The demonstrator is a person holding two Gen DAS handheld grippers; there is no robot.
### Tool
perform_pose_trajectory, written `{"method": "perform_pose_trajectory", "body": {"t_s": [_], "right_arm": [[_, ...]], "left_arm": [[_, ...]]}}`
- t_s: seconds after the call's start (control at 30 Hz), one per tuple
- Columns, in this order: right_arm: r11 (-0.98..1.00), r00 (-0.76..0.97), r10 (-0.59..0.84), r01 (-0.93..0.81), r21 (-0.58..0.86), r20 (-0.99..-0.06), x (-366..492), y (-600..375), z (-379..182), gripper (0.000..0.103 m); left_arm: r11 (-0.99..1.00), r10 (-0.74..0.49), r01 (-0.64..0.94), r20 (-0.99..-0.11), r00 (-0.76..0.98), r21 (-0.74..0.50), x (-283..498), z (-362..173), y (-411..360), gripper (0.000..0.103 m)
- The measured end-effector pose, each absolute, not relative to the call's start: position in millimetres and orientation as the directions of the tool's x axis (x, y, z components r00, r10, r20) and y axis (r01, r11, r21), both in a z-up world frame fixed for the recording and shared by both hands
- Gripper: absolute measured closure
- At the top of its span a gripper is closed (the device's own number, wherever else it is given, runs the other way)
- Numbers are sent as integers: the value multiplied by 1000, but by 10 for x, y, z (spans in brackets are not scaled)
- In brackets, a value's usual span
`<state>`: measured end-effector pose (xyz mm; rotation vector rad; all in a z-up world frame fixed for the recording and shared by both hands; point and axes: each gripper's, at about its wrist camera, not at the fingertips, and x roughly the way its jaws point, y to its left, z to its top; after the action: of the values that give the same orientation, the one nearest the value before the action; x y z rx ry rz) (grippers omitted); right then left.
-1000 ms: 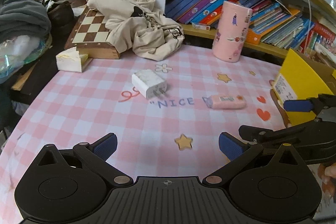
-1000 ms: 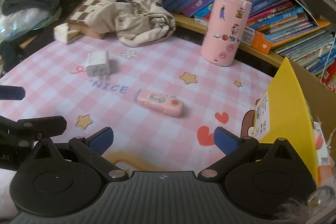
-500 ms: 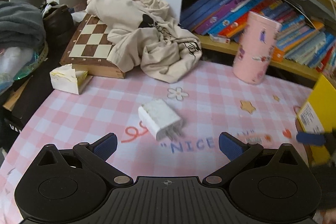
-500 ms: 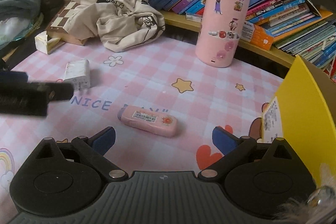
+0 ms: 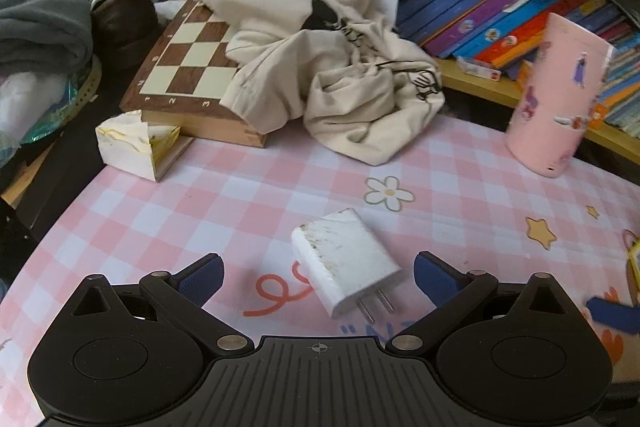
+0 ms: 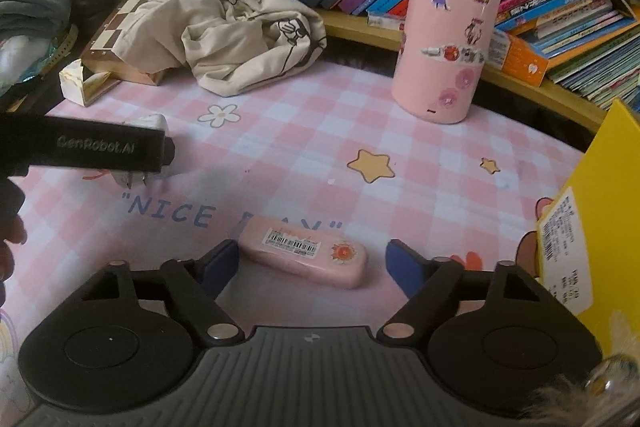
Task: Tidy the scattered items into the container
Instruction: 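Close the left tool on the white charger while the right tool grasps the pink eraser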
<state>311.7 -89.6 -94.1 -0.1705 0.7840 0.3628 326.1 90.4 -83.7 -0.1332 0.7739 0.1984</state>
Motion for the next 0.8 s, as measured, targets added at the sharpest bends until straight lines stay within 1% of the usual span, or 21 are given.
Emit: {"method": "perform_pose_trajectory", "body": {"t_s": [0.1, 0.13, 0.23, 0.37, 0.43, 0.47, 0.5, 0.77, 0.8], "right_arm": [[921, 644, 273, -390, 0, -715, 3129, -904, -955, 32], [919, 643, 278, -393, 5, -714, 3131, -904, -955, 36], [918, 643, 285, -397, 9, -711, 3134, -900, -953, 36], [916, 643, 289, -400, 11, -710, 3135, -905, -955, 37], [916, 641, 291, -401, 13, -710, 3139, -912, -953, 37], [917, 640, 291, -399, 16, -711, 3142, -917, -951, 37], [918, 640, 290, -396, 18, -712, 3143, -924, -950, 37], [920, 641, 292, -391, 26, -710, 3090, -957, -902, 37], [919, 641, 296, -393, 27, -708, 3074, -958, -889, 37]], "left_arm": [[971, 137, -236, -712, 689, -42, 3307, -865, 908, 4], [971, 139, -238, -714, 686, -39, 3321, -873, 905, 4], [969, 146, -244, -720, 679, -34, 3367, -894, 899, 7], [971, 138, -236, -727, 673, -34, 3415, -928, 891, 14], [976, 136, -216, -723, 677, -19, 3417, -922, 861, 28], [979, 129, -204, -725, 676, -16, 3418, -912, 853, 33], [981, 122, -192, -727, 675, -13, 3418, -901, 845, 42], [976, 64, -197, -743, 667, -92, 3290, -844, 924, 44], [975, 58, -197, -742, 668, -102, 3256, -832, 934, 47]]}}
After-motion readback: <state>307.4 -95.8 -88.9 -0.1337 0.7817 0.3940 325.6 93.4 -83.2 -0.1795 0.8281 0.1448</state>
